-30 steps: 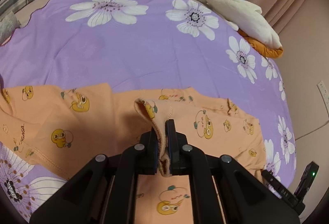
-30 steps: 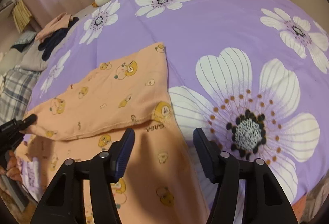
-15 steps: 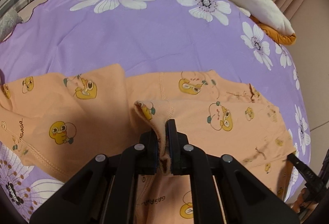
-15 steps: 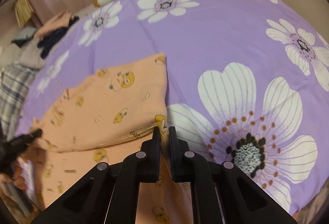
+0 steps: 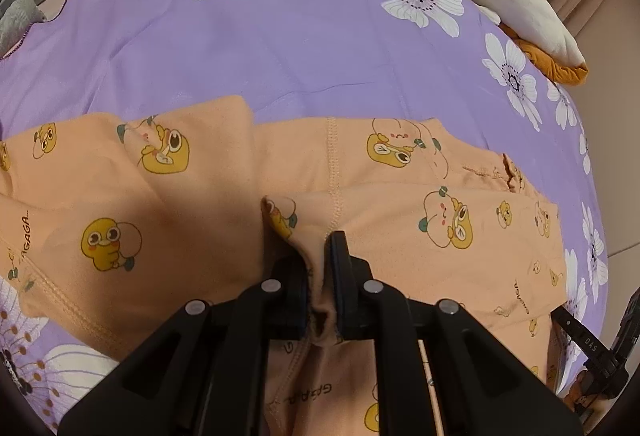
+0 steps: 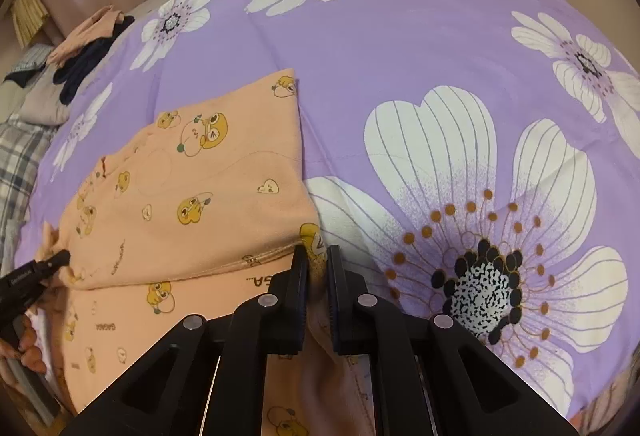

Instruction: Fold small clothes

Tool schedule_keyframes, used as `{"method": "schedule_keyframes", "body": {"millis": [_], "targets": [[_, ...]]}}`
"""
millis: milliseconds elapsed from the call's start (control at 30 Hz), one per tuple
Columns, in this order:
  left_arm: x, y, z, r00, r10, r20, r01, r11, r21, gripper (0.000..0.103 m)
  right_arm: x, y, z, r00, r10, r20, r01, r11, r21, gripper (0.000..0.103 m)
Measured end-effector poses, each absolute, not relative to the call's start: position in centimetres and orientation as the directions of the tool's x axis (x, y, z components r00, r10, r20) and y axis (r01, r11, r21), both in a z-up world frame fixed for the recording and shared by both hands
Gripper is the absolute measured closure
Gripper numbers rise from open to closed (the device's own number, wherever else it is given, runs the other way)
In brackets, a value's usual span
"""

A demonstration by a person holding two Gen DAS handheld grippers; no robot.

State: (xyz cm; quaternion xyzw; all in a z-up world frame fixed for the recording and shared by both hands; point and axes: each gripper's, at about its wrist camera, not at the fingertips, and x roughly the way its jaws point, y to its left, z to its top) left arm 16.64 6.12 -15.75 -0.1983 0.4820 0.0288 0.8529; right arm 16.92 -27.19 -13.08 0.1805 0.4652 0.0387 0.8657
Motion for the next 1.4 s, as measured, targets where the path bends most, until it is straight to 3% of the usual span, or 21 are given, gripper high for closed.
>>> {"method": "schedule_keyframes", "body": {"millis": [600,1000,1400], "targets": [[16.3,7.1,-16.5,0.561,-0.208,-0.802,-0.25,0.881,-0.403,0.089,17.1,-26.1,-12.9,0.564,0.181,-0.806,0.112,0.95,0.292,0.096],[16.1,6.3,-16.5,0.583,-0.152,-0.798,-0.242,0.905,-0.349,0.089,17.6,-25.9,-12.8,0.54,0.166,-0.825,0.115,0.957,0.267,0.096],[15.9,6.6,-16.7,0.596,-0.179,-0.783,-0.244,0.888,-0.389,0.089,17.8,-25.2,-12.7,0.538,0.137,-0.832,0.124,0.963,0.239,0.096]]}}
